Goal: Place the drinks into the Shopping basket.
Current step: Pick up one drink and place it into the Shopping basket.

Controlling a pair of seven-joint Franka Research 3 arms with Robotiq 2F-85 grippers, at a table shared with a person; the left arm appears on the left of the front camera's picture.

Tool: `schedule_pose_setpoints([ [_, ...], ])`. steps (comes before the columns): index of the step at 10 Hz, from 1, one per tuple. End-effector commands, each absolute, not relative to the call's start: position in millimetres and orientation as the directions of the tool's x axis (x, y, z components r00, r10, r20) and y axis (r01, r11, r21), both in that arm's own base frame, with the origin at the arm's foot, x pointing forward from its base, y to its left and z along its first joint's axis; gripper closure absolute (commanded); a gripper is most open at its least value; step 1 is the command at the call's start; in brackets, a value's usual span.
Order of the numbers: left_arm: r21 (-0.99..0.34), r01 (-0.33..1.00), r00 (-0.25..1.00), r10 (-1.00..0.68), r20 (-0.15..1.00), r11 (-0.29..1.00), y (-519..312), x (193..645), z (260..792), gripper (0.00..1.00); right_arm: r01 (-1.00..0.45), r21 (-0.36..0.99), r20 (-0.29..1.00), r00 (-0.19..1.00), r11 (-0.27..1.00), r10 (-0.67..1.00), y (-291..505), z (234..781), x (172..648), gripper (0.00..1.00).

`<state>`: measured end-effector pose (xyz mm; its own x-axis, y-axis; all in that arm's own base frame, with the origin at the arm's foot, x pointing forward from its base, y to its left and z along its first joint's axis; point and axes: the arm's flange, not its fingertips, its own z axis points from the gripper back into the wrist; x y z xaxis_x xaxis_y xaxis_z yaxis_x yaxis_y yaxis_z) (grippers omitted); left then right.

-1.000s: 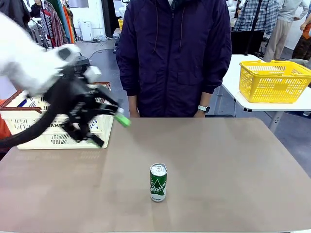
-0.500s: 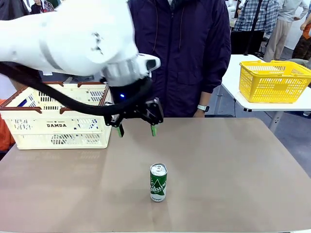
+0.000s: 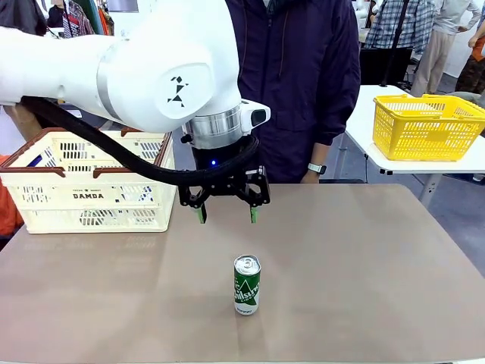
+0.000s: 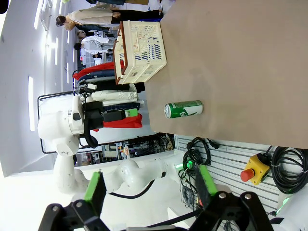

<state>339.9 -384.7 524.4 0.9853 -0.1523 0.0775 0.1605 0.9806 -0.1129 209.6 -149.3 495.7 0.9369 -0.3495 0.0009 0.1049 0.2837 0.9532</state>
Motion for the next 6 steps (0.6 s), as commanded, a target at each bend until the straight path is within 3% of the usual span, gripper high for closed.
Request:
schedule_pose_setpoints([
  [1, -0.092, 0.140, 0.987, -0.131, 0.094, 0.986, -381.2, 337.1, 525.8, 0.00, 0.085, 0.959, 0.014, 0.938, 0.271, -0.346, -150.4, 499.1, 210.0, 0.00],
  [6, -0.058, 0.080, 0.989, -0.072, 0.131, 0.995, -413.3, 306.9, 463.7, 0.00, 0.085, 0.959, 0.014, 0.938, 0.271, -0.346, -150.4, 499.1, 210.0, 0.00],
])
